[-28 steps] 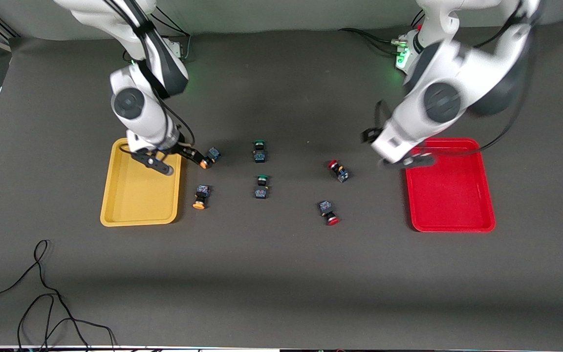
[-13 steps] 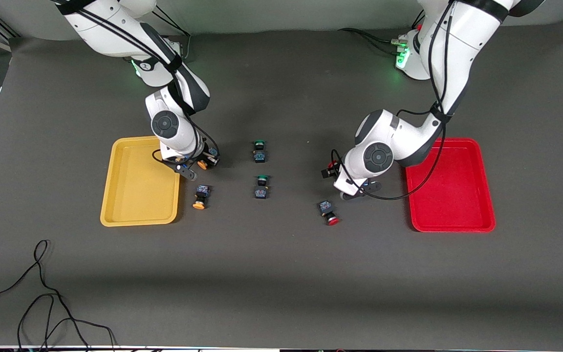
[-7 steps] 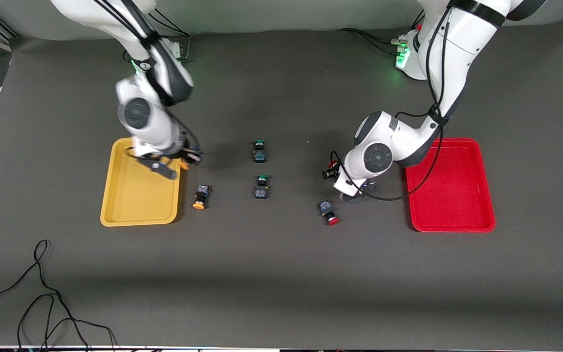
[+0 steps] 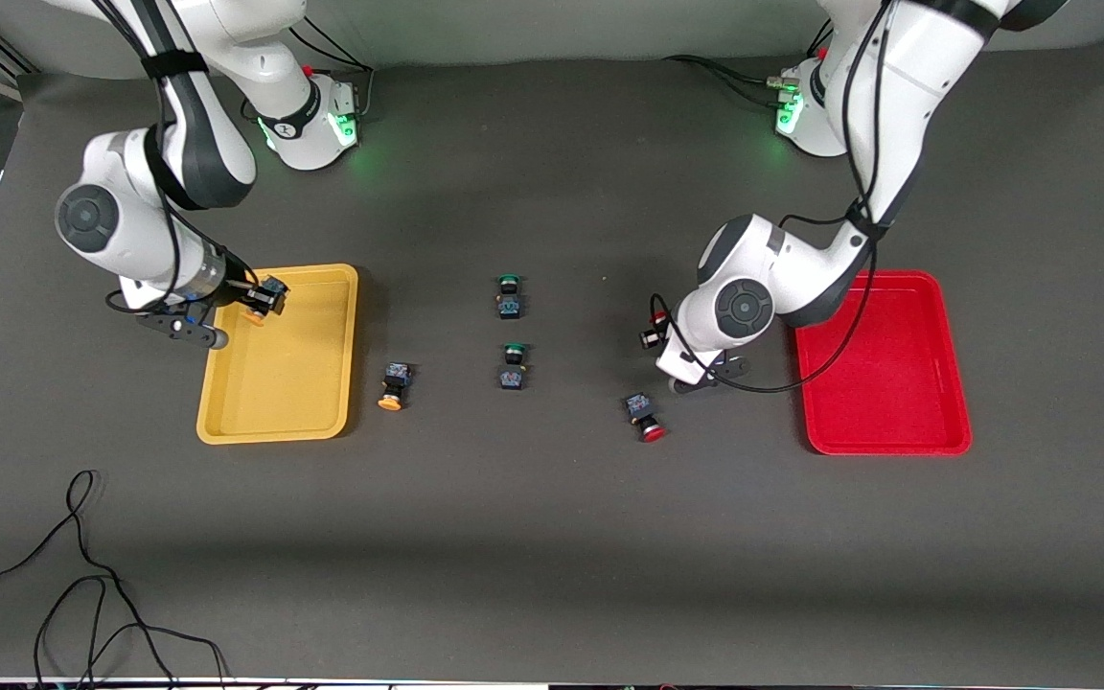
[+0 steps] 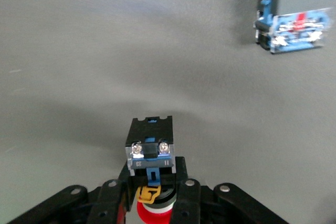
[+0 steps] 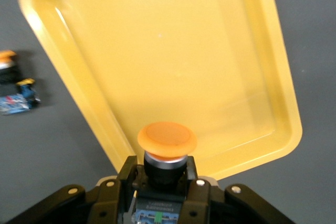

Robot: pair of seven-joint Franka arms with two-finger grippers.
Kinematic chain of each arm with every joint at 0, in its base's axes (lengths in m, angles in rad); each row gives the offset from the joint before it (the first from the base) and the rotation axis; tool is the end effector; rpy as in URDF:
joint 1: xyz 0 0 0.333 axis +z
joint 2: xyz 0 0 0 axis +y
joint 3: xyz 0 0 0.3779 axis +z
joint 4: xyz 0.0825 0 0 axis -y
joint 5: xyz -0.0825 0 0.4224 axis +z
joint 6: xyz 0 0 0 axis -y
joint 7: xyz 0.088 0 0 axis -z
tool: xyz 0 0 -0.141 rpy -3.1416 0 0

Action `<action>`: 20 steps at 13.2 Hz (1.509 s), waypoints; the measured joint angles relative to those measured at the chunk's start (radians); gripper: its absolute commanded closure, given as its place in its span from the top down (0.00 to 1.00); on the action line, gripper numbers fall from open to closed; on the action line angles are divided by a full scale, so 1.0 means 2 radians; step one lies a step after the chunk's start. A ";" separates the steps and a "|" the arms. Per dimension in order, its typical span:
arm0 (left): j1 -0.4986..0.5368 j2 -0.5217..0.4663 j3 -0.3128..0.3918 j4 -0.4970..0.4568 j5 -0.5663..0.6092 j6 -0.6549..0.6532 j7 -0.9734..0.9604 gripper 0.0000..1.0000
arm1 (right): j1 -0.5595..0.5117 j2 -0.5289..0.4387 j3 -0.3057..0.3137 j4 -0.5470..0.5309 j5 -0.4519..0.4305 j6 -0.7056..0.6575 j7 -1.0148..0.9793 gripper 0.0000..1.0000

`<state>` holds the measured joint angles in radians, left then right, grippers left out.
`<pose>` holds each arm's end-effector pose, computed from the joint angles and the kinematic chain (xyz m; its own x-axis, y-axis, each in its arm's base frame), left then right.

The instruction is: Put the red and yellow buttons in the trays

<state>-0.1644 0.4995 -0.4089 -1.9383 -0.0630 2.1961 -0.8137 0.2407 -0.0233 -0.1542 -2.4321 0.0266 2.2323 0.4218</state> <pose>0.5452 -0.3470 0.2242 0.9057 0.2871 -0.3119 0.3044 -0.9525 0.0073 0.4775 0.0431 0.2996 0.9232 -0.3451 -0.1694 -0.3412 -0.9385 0.0526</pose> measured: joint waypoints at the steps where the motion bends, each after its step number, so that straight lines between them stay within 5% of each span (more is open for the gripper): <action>1: 0.001 -0.026 0.000 0.015 0.000 -0.054 0.000 0.00 | 0.002 0.012 0.001 -0.005 0.000 0.010 -0.003 0.12; 5: 0.011 -0.150 0.002 0.109 0.001 -0.316 -0.001 0.00 | 0.002 0.056 -0.004 -0.015 0.000 0.055 -0.022 0.24; 6: 0.014 -0.181 0.004 0.116 0.002 -0.347 0.000 0.00 | 0.001 0.061 -0.013 -0.015 0.000 0.059 -0.039 0.54; 7: 0.020 -0.209 0.005 0.111 0.002 -0.363 0.008 0.00 | 0.001 0.064 -0.025 -0.015 0.000 0.065 -0.057 1.00; 10: 0.062 -0.278 0.021 0.060 0.004 -0.372 0.105 0.00 | -0.004 0.073 -0.043 -0.015 0.009 0.073 -0.079 1.00; 14: 0.106 -0.313 0.103 -0.012 0.006 -0.341 0.281 0.00 | 0.000 0.073 -0.034 -0.003 0.028 0.073 -0.071 1.00; 20: 0.112 -0.272 0.121 -0.195 0.016 -0.090 0.321 0.00 | 0.009 0.087 0.117 0.104 0.030 0.060 0.176 1.00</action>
<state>0.0600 -0.0440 -0.1679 -2.3283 -0.0310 2.0167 -0.1725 0.2582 0.1514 0.0801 -2.2243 0.0875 2.3527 0.7742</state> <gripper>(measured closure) 0.674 0.000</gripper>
